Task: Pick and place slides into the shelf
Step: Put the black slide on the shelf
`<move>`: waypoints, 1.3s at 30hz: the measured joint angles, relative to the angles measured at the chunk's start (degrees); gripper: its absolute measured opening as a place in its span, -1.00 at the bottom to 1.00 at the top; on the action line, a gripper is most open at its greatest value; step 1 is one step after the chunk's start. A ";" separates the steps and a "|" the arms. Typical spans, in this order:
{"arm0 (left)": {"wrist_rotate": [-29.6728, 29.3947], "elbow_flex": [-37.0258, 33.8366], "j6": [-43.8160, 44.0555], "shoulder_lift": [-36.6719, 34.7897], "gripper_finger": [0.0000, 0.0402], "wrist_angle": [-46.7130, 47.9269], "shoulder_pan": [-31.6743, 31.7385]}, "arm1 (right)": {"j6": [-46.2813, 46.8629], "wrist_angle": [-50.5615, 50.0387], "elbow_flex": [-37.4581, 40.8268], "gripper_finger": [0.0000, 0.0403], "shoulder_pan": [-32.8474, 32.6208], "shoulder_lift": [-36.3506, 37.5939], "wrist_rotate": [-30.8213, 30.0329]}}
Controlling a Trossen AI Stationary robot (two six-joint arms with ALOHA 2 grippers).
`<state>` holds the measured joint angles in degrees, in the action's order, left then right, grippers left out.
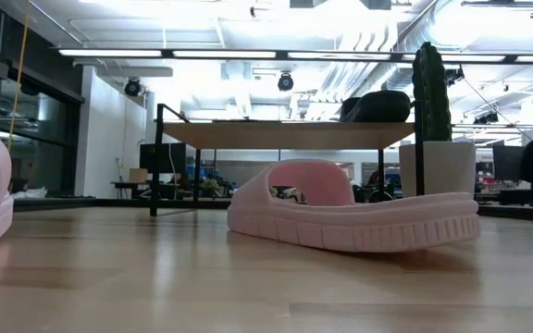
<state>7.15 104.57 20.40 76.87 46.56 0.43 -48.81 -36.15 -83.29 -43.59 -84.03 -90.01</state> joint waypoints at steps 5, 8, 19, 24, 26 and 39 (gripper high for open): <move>-0.38 0.00 1.52 0.06 -0.97 0.20 0.00 | -1.19 0.01 0.00 0.08 -0.02 -0.02 -0.01; -0.40 0.00 2.33 0.06 -0.97 0.20 0.00 | -1.86 0.03 0.00 0.14 -0.30 -0.02 -0.02; -2.27 -0.02 3.73 0.37 -0.97 1.05 0.00 | -4.22 -1.82 0.04 0.15 -1.18 -5.56 0.02; -2.26 -0.02 4.05 0.32 -0.97 1.36 0.00 | -4.21 -2.22 0.04 0.15 -1.05 -7.13 -0.12; -2.26 -0.02 4.05 0.32 -0.97 1.70 0.00 | -4.17 -2.16 0.04 0.15 -1.05 -7.16 -0.06; -2.29 -0.07 4.05 0.62 -0.97 1.47 0.00 | -4.21 -2.24 -2.19 0.15 -1.05 -7.13 0.00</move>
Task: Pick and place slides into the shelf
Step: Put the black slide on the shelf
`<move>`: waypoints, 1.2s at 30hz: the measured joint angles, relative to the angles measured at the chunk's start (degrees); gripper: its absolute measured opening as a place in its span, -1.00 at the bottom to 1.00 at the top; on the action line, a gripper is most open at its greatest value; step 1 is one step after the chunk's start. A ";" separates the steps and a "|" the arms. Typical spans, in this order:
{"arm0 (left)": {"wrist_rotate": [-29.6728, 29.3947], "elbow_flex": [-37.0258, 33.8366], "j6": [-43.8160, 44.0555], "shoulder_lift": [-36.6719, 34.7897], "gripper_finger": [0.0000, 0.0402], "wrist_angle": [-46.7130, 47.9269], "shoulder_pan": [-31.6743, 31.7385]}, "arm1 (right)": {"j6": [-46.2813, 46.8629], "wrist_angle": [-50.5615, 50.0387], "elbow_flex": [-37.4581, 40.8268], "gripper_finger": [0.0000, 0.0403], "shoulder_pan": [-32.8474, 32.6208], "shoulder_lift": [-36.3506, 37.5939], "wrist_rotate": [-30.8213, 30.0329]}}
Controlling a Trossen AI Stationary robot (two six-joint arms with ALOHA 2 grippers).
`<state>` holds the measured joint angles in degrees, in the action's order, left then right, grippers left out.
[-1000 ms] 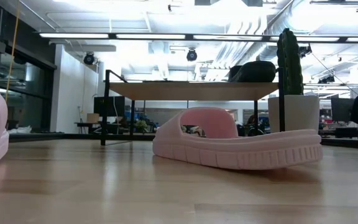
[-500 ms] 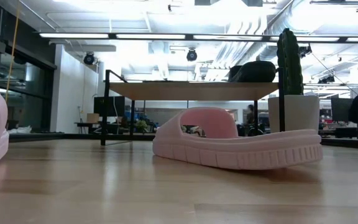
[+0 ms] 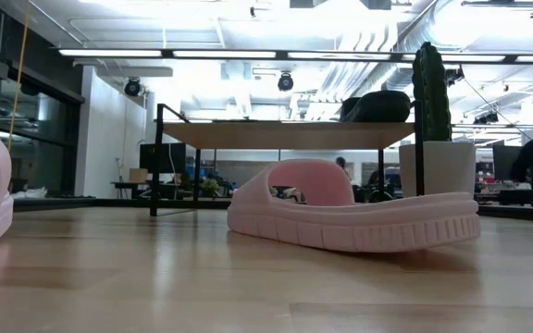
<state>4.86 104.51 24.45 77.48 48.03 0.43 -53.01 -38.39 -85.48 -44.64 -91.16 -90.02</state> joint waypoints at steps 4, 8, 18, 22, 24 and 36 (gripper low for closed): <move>0.00 -0.02 -0.02 0.16 -0.97 0.05 0.00 | -1.07 -0.11 -2.60 0.15 0.00 0.00 0.07; 0.00 -0.02 -0.02 0.12 -0.97 -0.04 0.00 | -1.28 -0.78 -3.47 0.15 0.04 0.05 0.07; 1.02 -0.02 0.00 0.12 -0.97 -1.04 -0.02 | -0.90 -2.26 -3.49 0.15 0.58 -2.44 0.02; 1.09 -0.02 0.02 0.25 -0.97 -1.10 -0.02 | -0.57 -2.10 -3.49 0.15 0.77 -2.65 0.00; 1.09 -0.02 0.02 0.40 -0.97 -1.14 -0.02 | -0.59 -2.12 -3.50 0.15 0.79 -2.64 0.03; 3.18 0.02 0.06 3.07 -0.97 -2.21 -0.07 | -0.98 -1.01 -3.86 0.08 0.90 -2.62 0.11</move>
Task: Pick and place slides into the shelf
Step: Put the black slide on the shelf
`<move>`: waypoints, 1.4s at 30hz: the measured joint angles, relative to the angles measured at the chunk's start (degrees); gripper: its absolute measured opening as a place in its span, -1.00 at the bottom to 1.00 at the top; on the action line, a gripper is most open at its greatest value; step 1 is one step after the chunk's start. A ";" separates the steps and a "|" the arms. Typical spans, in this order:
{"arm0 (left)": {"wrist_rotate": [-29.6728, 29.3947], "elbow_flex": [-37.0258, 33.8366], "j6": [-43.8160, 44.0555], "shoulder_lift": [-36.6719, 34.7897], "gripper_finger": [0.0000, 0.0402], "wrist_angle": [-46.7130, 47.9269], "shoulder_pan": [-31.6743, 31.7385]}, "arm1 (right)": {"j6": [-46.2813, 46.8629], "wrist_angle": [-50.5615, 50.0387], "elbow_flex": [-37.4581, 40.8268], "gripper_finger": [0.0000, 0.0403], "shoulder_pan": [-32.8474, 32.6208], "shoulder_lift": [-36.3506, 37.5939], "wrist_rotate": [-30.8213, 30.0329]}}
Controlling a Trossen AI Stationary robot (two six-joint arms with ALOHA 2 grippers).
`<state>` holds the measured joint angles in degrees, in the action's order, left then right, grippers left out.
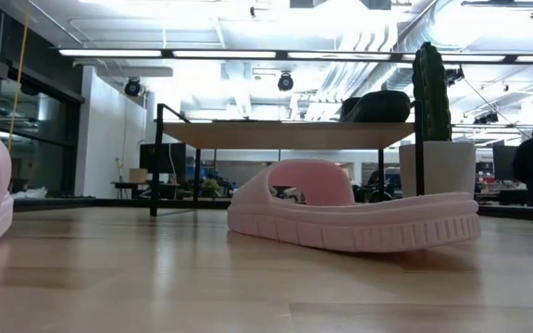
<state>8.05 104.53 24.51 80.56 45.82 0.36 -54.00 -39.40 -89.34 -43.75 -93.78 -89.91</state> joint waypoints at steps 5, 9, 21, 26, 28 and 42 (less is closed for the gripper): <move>0.55 -0.02 -0.04 0.24 -0.97 -0.08 0.00 | 0.37 0.22 0.00 -0.11 -0.02 0.00 0.02; 0.50 -0.02 -0.04 0.24 -0.97 -0.10 0.02 | 0.81 0.27 0.00 -0.27 -0.02 -0.02 0.04; 0.29 -0.02 -1.33 0.17 -0.97 -1.05 0.04 | 2.15 1.20 0.00 -0.79 -0.06 -0.04 0.24; 0.25 -0.02 -2.37 0.01 -0.96 -1.11 0.04 | 2.75 1.24 0.00 -0.79 -0.04 -0.04 0.35; 0.17 -0.02 -2.56 0.00 -0.93 -1.13 0.04 | 2.90 1.27 0.00 -0.80 -0.04 -0.04 0.34; -5.90 -0.02 -13.71 -0.11 -0.20 -0.70 0.00 | 4.26 1.17 0.00 -0.80 0.02 -0.04 -0.25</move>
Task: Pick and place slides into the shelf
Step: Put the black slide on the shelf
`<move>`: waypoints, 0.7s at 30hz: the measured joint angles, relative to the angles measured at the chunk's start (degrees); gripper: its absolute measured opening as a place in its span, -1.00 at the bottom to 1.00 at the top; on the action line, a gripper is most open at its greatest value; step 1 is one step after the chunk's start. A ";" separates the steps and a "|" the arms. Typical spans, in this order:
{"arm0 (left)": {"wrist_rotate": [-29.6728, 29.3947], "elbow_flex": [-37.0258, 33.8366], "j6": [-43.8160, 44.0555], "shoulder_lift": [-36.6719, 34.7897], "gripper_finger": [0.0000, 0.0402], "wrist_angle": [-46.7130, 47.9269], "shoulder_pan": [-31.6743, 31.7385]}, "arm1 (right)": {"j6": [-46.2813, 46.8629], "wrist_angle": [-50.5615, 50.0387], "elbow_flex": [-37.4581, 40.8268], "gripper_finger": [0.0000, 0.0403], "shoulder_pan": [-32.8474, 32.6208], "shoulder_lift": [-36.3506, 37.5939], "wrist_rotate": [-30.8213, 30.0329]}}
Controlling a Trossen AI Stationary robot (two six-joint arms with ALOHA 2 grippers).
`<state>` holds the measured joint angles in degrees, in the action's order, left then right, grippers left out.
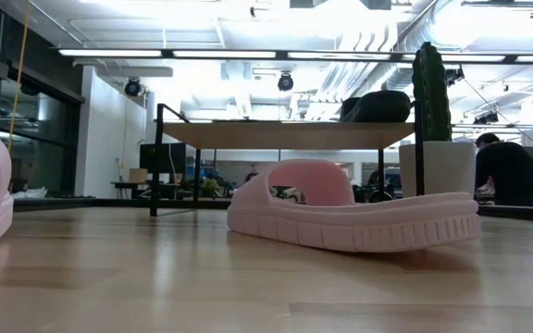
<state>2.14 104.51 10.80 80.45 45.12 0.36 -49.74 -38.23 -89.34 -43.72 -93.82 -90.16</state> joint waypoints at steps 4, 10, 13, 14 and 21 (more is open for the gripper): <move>-3.83 0.00 -3.69 -0.87 -0.02 0.15 -0.02 | 0.24 -0.08 0.00 -0.80 0.09 0.00 -0.10; -8.69 2.08 -6.52 -1.99 0.13 2.91 -0.01 | 0.87 -1.20 0.00 -0.81 0.97 0.21 0.30; -11.14 3.50 -6.55 -2.33 0.16 6.61 -0.02 | 1.05 -1.33 0.00 -0.81 1.56 0.53 0.12; -11.68 3.71 -6.54 -2.45 0.16 7.80 -0.02 | 1.07 -1.39 0.00 -0.81 1.86 0.57 0.12; -12.26 3.91 -6.11 -2.89 0.17 14.24 -0.04 | 3.80 -2.33 0.00 -0.81 5.96 0.55 0.17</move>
<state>-10.12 108.42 4.69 77.56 59.37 0.32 -45.94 -40.56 -89.34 -37.76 -93.27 -89.98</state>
